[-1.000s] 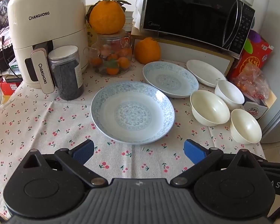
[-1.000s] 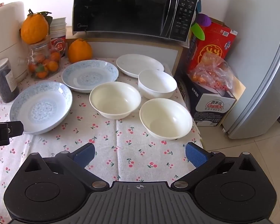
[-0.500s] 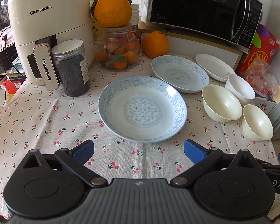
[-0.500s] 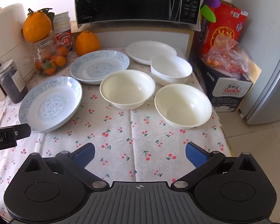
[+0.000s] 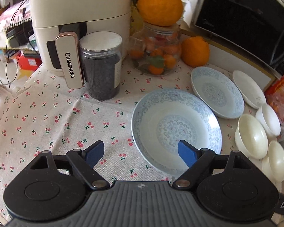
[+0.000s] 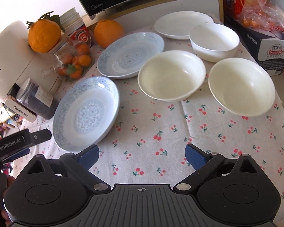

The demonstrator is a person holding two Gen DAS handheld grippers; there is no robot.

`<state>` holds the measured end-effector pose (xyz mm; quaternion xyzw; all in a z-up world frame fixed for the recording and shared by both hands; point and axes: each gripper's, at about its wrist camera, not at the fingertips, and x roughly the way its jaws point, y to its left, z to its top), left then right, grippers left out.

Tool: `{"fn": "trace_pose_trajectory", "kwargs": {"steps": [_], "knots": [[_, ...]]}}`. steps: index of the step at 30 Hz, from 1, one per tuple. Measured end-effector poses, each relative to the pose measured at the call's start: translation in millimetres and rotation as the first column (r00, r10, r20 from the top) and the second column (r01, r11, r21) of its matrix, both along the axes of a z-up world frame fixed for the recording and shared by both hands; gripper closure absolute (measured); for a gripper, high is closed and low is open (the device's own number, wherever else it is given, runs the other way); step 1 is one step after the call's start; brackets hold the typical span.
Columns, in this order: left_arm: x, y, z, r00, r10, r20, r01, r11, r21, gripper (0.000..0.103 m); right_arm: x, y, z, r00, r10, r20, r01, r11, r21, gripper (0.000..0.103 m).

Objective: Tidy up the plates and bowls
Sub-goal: 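Move the left gripper to the large blue-patterned plate's rim and grasp it, then lift the blue-patterned plate with the left gripper and set it down nearer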

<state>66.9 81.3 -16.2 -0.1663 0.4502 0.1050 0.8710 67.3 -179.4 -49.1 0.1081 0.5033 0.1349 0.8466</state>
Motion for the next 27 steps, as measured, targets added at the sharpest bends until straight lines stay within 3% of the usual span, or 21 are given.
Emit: {"fn": "trace_pose_trajectory", "kwargs": {"steps": [3, 6, 7, 10, 13, 18, 19, 21, 27], "knots": [[25, 3, -7, 1.000, -0.011, -0.002, 0.011, 1.000, -0.022, 0.033, 29, 12, -9, 0.999, 0.029, -0.034, -0.028, 0.999, 0.032, 0.011], [51, 5, -31, 0.998, -0.031, -0.057, 0.032, 0.999, 0.015, 0.065, 54, 22, -24, 0.995, 0.016, -0.096, -0.010, 0.998, 0.059, 0.027], [53, 9, -39, 0.998, -0.032, -0.061, 0.032, 0.999, -0.001, 0.069, 59, 24, -29, 0.994, 0.012, -0.105, -0.004, 0.998, 0.069, 0.034], [58, 13, -56, 0.996, -0.064, -0.070, 0.060, 0.997, -0.058, 0.074, 70, 30, -42, 0.994, 0.007, -0.111, 0.001, 0.997, 0.074, 0.046], [63, 6, -59, 0.995, -0.086, -0.052, 0.087, 0.996, 0.017, 0.078, 74, 33, -48, 0.997, 0.016, -0.082, -0.012, 0.999, 0.050, 0.055], [70, 5, -61, 0.996, -0.084, -0.016, 0.084, 0.996, 0.024, 0.078, 79, 36, -46, 0.999, 0.033, -0.034, -0.030, 0.997, 0.065, 0.063], [70, 6, -61, 0.996, -0.084, -0.012, 0.084, 0.996, 0.021, 0.079, 78, 38, -46, 0.999, 0.043, -0.027, -0.041, 0.998, 0.057, 0.067], [73, 8, -63, 0.997, -0.080, 0.002, 0.080, 0.997, 0.014, 0.079, 80, 40, -48, 0.997, 0.068, -0.036, -0.065, 0.994, 0.085, 0.085], [73, 10, -65, 0.997, -0.070, 0.031, 0.069, 0.997, 0.016, 0.082, 81, 44, -46, 0.998, 0.060, -0.013, -0.059, 0.993, 0.098, 0.086]]}}
